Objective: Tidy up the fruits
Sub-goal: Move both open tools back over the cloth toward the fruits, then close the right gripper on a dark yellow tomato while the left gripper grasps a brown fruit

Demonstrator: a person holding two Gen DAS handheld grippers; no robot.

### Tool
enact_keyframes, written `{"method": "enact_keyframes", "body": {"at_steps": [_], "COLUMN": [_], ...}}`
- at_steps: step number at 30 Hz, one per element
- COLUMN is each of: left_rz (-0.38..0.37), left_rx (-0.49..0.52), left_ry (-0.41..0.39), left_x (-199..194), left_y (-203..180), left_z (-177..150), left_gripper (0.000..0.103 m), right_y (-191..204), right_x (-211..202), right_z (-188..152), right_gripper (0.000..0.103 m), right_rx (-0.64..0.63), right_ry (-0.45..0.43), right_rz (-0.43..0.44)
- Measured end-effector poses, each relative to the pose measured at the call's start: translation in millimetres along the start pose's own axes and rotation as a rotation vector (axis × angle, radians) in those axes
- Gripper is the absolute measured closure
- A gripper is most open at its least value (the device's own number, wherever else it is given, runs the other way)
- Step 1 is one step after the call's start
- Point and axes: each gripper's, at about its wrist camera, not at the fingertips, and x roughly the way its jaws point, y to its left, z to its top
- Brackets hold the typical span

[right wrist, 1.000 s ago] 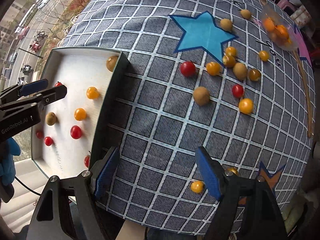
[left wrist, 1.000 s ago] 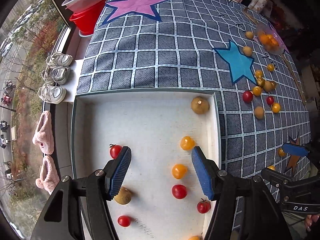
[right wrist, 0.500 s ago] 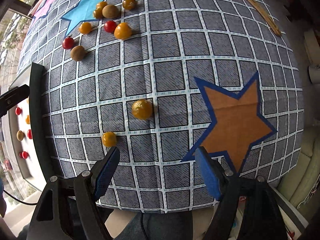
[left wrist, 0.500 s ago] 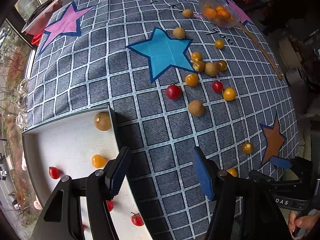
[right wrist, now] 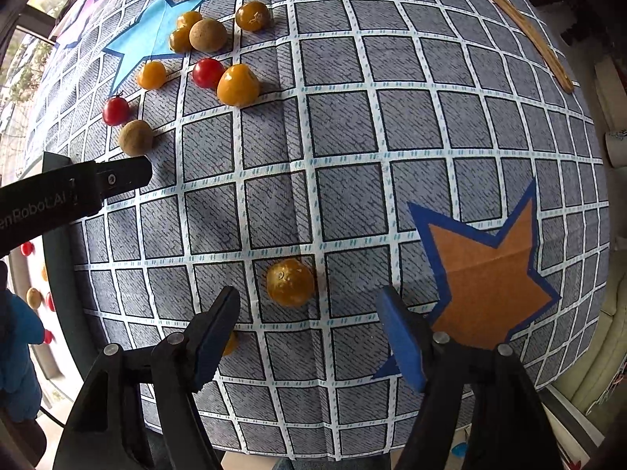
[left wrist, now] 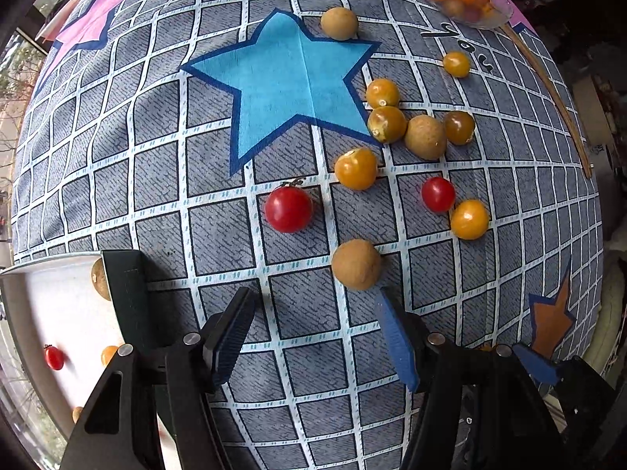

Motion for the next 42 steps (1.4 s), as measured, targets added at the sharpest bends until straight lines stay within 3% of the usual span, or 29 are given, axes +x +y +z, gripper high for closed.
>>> {"method": "enact_keyframes", "body": {"at_steps": [4, 7, 9, 10, 13, 15, 16, 25, 30, 31, 33, 34, 35, 36, 42], "left_rz": [0.042, 0.073, 0.084, 0.083, 0.054, 0.026, 0.015, -0.083, -0.064, -0.067, -0.056, -0.039, -0.021, -0.016, 0.016], "left_rx": [0.022, 0.021, 0.037, 0.05, 0.044, 0.026, 0.022, 0.027, 0.048, 0.048, 0.05, 0.047, 0.044, 0.045, 0.041], "left_ry": [0.0, 0.002, -0.016, -0.02, -0.011, -0.008, -0.007, -0.058, -0.095, -0.086, -0.085, -0.105, -0.138, -0.156, -0.086], "left_x": [3.4, 5.4, 3.7, 2.2, 0.7, -1.8, -5.3, -25.7, -28.8, -27.4, -26.2, -26.2, -27.8, -28.9, -6.9], "left_y": [-9.5, -14.4, -22.4, -25.4, -24.8, -21.9, -15.1, 2.6, 11.5, 10.8, 12.4, 10.3, 7.8, 6.2, -3.7], "left_z": [4.1, 5.8, 8.0, 7.2, 9.9, 11.2, 9.1, -7.1, -16.9, -16.4, -18.3, -15.9, -14.8, -13.5, 1.1], "left_gripper": [0.039, 0.043, 0.06, 0.081, 0.082, 0.087, 0.095, 0.095, 0.094, 0.092, 0.065, 0.035, 0.027, 0.027, 0.027], "right_y": [14.6, 24.4, 25.5, 29.0, 20.4, 12.1, 11.1, 22.0, 30.8, 30.3, 28.2, 27.3, 27.0, 27.7, 25.4], "right_x": [18.2, 23.3, 21.5, 21.8, 16.7, 9.0, 7.9, 1.5, 5.1, 4.0, 0.9, 0.5, 0.5, 0.5, 1.2], "right_z": [-3.4, 0.3, 0.5, 2.1, 2.1, 1.4, 1.3, -4.6, -4.6, -5.9, -12.7, -13.7, -15.4, -16.0, -20.9], "right_gripper": [0.034, 0.05, 0.071, 0.078, 0.079, 0.079, 0.079, 0.079, 0.079, 0.079, 0.079, 0.079, 0.079, 0.079, 0.079], "right_rx": [-0.007, -0.022, -0.034, -0.037, -0.023, -0.01, -0.008, -0.051, -0.045, -0.043, -0.039, -0.038, -0.037, -0.036, -0.03], "right_ry": [-0.012, -0.018, -0.023, -0.023, -0.012, -0.01, -0.011, -0.013, -0.015, -0.015, -0.014, -0.013, -0.013, -0.014, -0.005], "right_rz": [-0.028, -0.058, -0.054, -0.053, -0.027, 0.001, 0.006, 0.021, 0.015, 0.018, 0.025, 0.028, 0.032, 0.035, 0.04]}}
